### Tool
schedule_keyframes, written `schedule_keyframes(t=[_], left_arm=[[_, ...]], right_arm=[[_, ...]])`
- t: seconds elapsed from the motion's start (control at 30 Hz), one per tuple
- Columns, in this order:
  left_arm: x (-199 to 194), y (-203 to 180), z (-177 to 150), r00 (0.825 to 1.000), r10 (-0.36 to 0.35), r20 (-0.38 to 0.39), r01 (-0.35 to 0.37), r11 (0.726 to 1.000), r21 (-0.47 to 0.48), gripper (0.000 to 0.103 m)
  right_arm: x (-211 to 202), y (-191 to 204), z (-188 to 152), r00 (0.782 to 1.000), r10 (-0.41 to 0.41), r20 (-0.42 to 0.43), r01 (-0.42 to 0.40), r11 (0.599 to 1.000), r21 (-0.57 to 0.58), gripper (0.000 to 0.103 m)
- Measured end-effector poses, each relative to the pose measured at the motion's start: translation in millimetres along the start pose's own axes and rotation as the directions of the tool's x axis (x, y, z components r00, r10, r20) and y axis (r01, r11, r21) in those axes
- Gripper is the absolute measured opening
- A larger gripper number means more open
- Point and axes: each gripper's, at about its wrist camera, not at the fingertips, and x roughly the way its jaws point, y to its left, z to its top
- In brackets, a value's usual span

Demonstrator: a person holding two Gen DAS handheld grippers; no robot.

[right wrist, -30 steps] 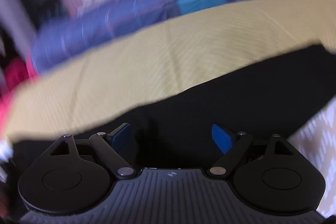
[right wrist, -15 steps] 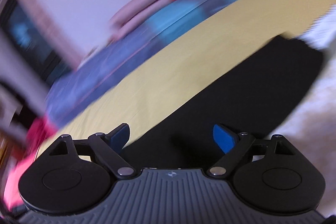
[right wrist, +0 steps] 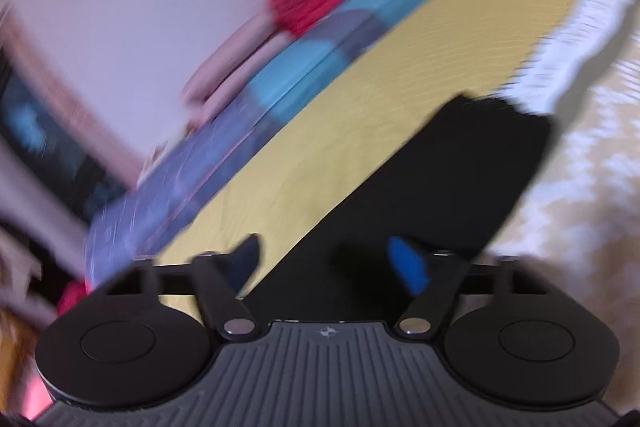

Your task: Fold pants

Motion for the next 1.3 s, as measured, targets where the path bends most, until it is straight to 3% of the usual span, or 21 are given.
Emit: schedule_keyframes(t=[0.03,0.1,0.17,0.33,0.5,0.7,0.87,1.0,1.03,1.07,1.1,1.17,1.23,1.3], left_arm=[[-0.1,0.3,-0.1,1.0,-0.002,0.002,0.002,1.0,-0.004,0.103],[-0.3,0.6,0.0,1.0,-0.003,0.002,0.003,1.0,-0.004,0.103],[-0.3,0.4,0.0,1.0,-0.001,0.002,0.001,1.0,-0.001,0.103],[-0.5,-0.5,-0.7,1.0,0.005,0.002,-0.005,1.0,0.009,0.103],[-1.3,1.0,-0.8,1.0,-0.006,0.004,0.006,1.0,-0.001,0.103],[-1.0,1.4,-0.7,1.0,-0.009,0.004,0.009,1.0,-0.004,0.103],[-1.1,1.2,-0.7,1.0,-0.007,0.004,0.007,1.0,-0.002,0.103],[-0.4,-0.9,-0.5,1.0,0.004,-0.003,-0.004,1.0,0.011,0.103],[-0.2,-1.7,-0.3,1.0,0.008,-0.006,-0.008,1.0,0.017,0.103],[0.0,-2.5,-0.1,1.0,0.011,-0.009,-0.011,1.0,0.022,0.103],[0.1,-2.9,0.0,1.0,0.014,-0.012,-0.014,1.0,0.026,0.103],[0.1,-3.2,0.2,1.0,0.018,-0.014,-0.018,0.999,0.028,0.103],[-0.2,-3.6,0.3,1.0,0.022,-0.014,-0.021,0.999,0.027,0.103],[-0.2,-4.3,0.8,1.0,0.025,-0.019,-0.025,0.999,0.028,0.103]], right_arm=[[-8.2,-3.2,1.4,0.995,-0.084,0.048,0.083,0.996,0.024,0.065],[-22.5,-0.9,5.5,0.959,-0.242,0.148,0.24,0.97,0.031,0.075],[-33.0,9.5,5.8,0.941,-0.29,0.177,0.295,0.955,-0.004,0.081],[-67.6,41.2,-3.2,0.974,-0.199,0.11,0.206,0.977,-0.058,0.082],[-128.9,78.5,-21.2,0.994,-0.081,0.077,0.094,0.979,-0.182,0.092],[-194.9,100.9,-68.8,1.0,-0.01,-0.002,0.009,0.937,-0.35,0.097],[-208.2,91.4,-124.3,0.995,-0.031,-0.099,-0.018,0.888,-0.46,0.098],[-193.7,44.1,-145.6,0.975,-0.108,-0.194,0.022,0.916,-0.4,0.095],[-193.0,30.6,-145.7,0.972,-0.158,-0.176,0.078,0.916,-0.393,0.08],[-201.7,20.6,-142.4,0.982,-0.129,-0.14,0.068,0.925,-0.374,0.076],[-211.7,11.9,-135.8,0.986,-0.093,-0.136,0.046,0.948,-0.316,0.077],[-231.9,-0.7,-124.6,0.991,-0.12,-0.065,0.103,0.971,-0.215,0.1],[-248.9,-4.4,-121.2,0.97,-0.238,0.053,0.243,0.942,-0.229,0.1],[-259.9,-12.0,-119.6,0.969,-0.242,0.058,0.249,0.944,-0.219,0.099]])
